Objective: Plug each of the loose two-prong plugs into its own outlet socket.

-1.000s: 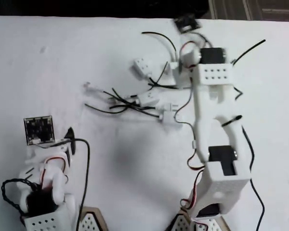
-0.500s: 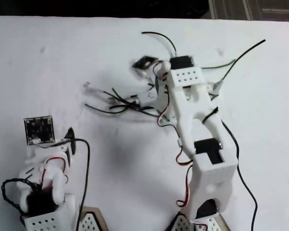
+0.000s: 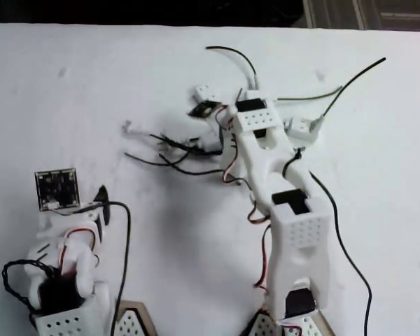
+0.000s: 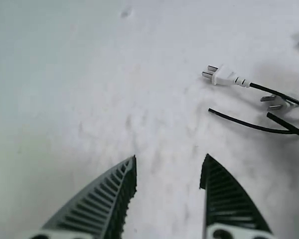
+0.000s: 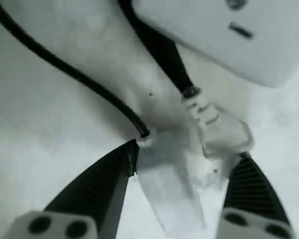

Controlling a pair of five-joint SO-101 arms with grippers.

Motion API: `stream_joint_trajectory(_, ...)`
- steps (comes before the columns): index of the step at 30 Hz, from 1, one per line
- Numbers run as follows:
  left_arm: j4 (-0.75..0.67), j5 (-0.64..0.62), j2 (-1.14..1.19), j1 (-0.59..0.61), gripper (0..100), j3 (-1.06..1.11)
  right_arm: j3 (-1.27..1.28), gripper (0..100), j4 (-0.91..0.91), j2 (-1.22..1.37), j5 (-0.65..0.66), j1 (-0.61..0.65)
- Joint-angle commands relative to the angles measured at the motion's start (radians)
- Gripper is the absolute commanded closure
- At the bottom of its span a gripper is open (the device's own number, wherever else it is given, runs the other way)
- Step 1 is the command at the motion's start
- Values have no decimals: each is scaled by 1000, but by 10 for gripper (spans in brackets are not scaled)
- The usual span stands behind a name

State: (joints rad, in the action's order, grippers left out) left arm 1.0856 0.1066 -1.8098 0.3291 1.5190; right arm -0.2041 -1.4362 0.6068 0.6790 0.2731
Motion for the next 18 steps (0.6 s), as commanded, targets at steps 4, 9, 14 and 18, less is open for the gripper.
stream_joint_trajectory(4, -18, 11, -7, 2, 779, -5, -5, 995, 39, 4, 6, 4)
stream_joint_trajectory(9, -18, 11, -7, 2, 779, -5, 9, 978, -38, -133, 5, 4)
stream_joint_trajectory(14, -18, 11, -7, 2, 779, -5, 9, 981, -220, -326, 6, 41)
stream_joint_trajectory(18, -18, 11, -7, 2, 779, -5, 44, 981, -280, -498, 8, 82)
